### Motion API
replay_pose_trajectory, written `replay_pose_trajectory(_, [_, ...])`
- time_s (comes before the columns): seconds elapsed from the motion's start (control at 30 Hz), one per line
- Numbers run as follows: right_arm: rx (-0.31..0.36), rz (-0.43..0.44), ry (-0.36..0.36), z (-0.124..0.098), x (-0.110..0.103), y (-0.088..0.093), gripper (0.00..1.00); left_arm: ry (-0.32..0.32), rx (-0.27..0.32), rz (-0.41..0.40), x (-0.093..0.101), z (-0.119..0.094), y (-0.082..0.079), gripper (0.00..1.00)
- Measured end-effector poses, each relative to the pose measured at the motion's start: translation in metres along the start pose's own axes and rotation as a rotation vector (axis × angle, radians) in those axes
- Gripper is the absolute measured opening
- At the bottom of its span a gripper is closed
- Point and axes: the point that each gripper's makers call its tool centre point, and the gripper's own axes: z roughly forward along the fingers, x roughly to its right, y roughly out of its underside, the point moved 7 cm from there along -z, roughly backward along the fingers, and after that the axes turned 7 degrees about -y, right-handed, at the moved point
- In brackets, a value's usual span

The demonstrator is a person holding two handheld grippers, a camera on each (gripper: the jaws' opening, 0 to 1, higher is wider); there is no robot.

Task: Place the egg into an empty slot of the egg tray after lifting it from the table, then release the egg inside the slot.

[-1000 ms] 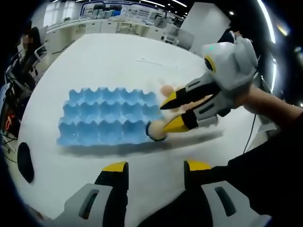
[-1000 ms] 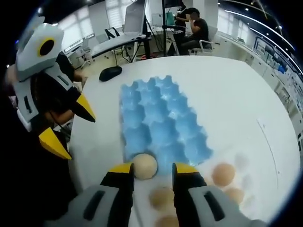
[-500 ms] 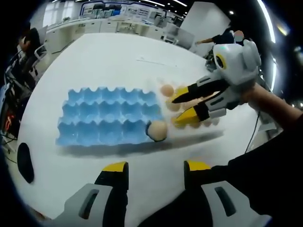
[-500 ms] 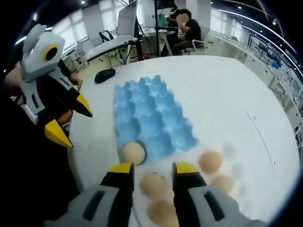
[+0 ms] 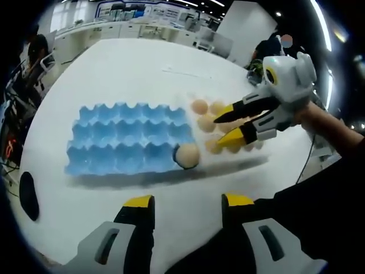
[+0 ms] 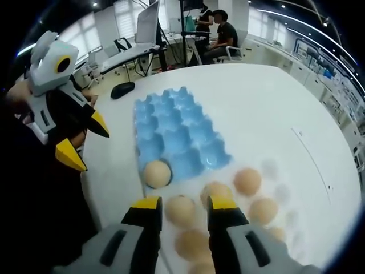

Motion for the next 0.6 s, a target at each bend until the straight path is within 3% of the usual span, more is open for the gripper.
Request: replay_pose_trajectory(0.6, [-0.033, 0.010, -0.027, 0.010, -0.006, 0.010, 0.32, 0.008, -0.013, 0.010, 0.004, 0.003, 0.000, 0.48])
